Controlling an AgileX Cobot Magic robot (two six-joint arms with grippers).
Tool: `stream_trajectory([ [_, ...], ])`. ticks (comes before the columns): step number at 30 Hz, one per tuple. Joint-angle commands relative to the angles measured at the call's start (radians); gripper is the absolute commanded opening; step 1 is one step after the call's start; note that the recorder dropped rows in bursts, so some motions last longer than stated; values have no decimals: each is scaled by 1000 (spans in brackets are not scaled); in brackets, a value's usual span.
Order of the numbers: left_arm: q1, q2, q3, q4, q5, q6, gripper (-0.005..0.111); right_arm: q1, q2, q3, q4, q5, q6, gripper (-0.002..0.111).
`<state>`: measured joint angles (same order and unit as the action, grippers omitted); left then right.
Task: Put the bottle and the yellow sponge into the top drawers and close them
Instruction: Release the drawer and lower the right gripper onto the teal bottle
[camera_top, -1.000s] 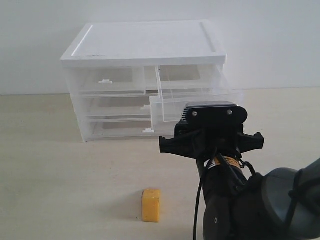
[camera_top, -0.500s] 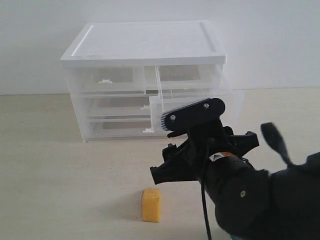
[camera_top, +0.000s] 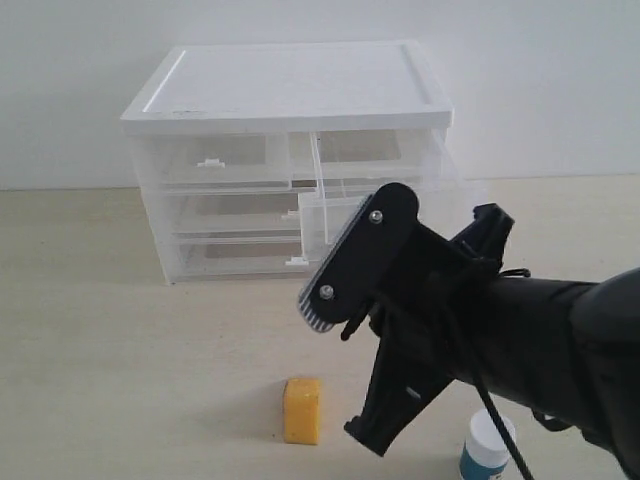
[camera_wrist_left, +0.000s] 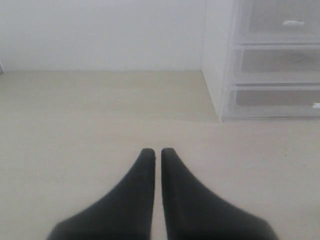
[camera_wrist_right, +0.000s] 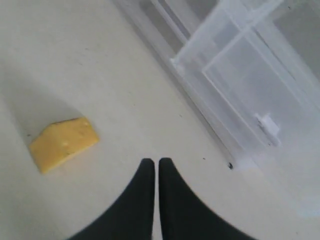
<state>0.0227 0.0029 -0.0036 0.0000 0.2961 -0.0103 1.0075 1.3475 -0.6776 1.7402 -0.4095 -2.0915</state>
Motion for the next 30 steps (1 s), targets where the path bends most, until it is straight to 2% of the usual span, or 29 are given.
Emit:
stream_trajectory([
  [1, 5, -3, 4, 0, 0, 2, 4, -1, -12, 2, 4, 169, -36, 0],
  [9, 5, -3, 4, 0, 0, 2, 4, -1, -12, 2, -8, 457, -36, 0],
  [15, 5, -3, 4, 0, 0, 2, 4, -14, -12, -5, -371, 841, 24, 0],
  [22, 5, -3, 4, 0, 0, 2, 4, -182, -12, -175, -931, 1362, 627, 0],
  [25, 5, -3, 4, 0, 0, 2, 4, -253, -12, -244, -1054, 1429, 860, 0],
  [30, 5, -3, 4, 0, 0, 2, 4, -366, -12, -301, -1243, 1429, 1219, 0],
])
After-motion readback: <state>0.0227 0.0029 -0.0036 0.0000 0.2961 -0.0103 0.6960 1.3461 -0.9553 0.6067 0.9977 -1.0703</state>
